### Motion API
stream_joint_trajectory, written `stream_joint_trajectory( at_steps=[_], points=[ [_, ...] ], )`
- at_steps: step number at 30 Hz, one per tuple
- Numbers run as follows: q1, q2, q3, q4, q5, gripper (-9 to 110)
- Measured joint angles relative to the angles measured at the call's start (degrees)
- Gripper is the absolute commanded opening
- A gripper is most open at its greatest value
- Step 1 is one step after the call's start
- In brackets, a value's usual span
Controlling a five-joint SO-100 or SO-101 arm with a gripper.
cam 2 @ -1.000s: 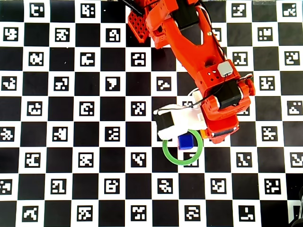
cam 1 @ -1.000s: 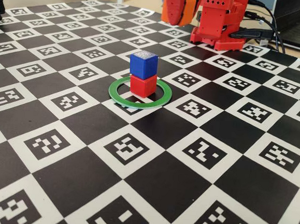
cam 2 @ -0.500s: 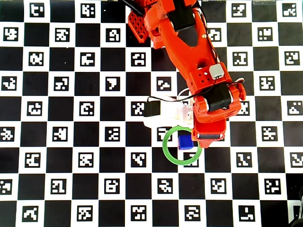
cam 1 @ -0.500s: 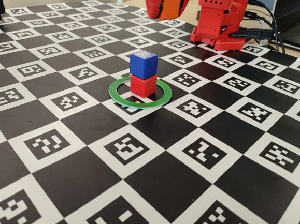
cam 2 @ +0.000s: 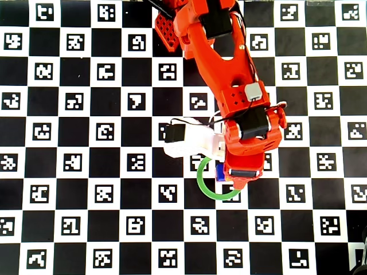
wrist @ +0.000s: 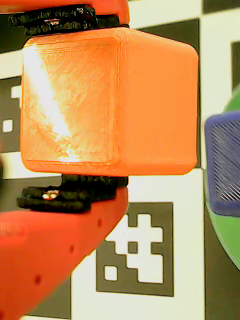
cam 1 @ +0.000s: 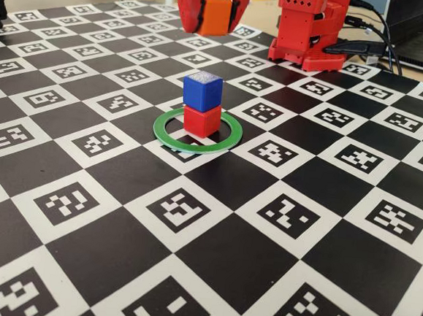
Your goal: Grab the red cube then put it in the green circle then put the blue cube on top and finally the orange cube on top
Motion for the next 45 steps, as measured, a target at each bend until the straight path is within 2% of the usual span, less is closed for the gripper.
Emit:
stream_joint_trajectory(
  at_steps=[15, 45],
  points=[
    [0.09, 0.0, 6.15, -5.27, -4.39, -4],
    [1.32, 0.0, 10.55, -8.09, -9.93, -4]
  ],
)
